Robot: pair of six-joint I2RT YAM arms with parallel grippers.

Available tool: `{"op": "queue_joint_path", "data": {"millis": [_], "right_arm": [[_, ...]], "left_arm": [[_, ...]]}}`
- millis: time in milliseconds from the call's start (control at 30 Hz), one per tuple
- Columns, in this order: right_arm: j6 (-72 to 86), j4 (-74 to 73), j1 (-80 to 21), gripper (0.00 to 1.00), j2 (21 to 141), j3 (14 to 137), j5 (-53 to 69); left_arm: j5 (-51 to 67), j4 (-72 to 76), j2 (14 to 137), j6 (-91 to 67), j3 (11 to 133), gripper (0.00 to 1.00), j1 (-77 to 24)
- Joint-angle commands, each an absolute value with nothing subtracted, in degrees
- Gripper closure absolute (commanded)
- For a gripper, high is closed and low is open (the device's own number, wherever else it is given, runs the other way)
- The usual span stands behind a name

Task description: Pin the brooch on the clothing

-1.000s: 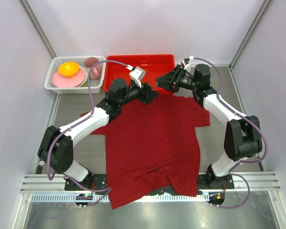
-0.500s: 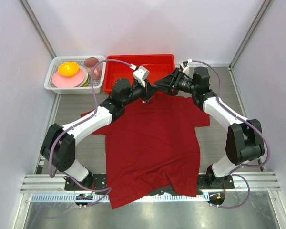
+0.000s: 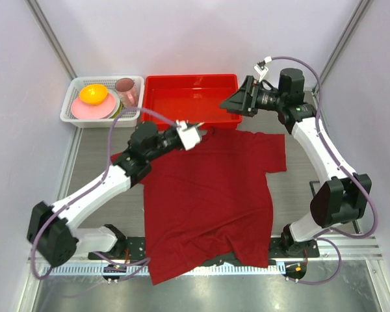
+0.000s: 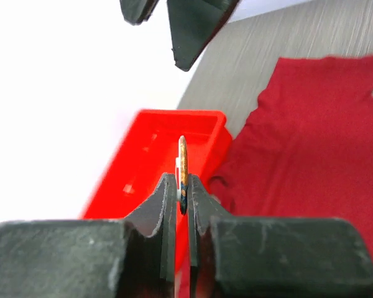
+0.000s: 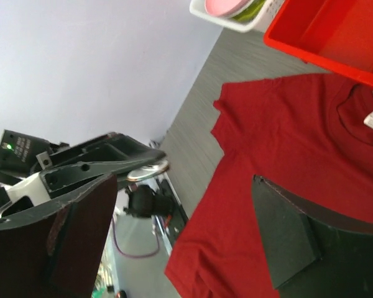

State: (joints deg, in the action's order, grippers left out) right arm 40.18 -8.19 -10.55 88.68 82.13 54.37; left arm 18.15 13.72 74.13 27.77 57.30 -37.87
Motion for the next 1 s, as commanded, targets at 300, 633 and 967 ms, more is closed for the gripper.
{"op": "queue_joint_path", "data": {"millis": [300,633,967], "right_arm": [[17.92,-29.64,-14.41,0.16,84.02,80.96,69.77],[36.65,-8.61,-19.95,0.36,85.78,71.89,73.48],[37.35,-8.35,-22.41,0.52,88.15,74.62,71.37]], "left_arm": [[22.50,21.71,58.10,89.81,37.27,1.00,-43.33],[22.06,26.28,59.50,92.99,36.21,1.00,-44.03],[22.24,26.54,59.41,93.34,35.95,1.00,-44.12]]}}
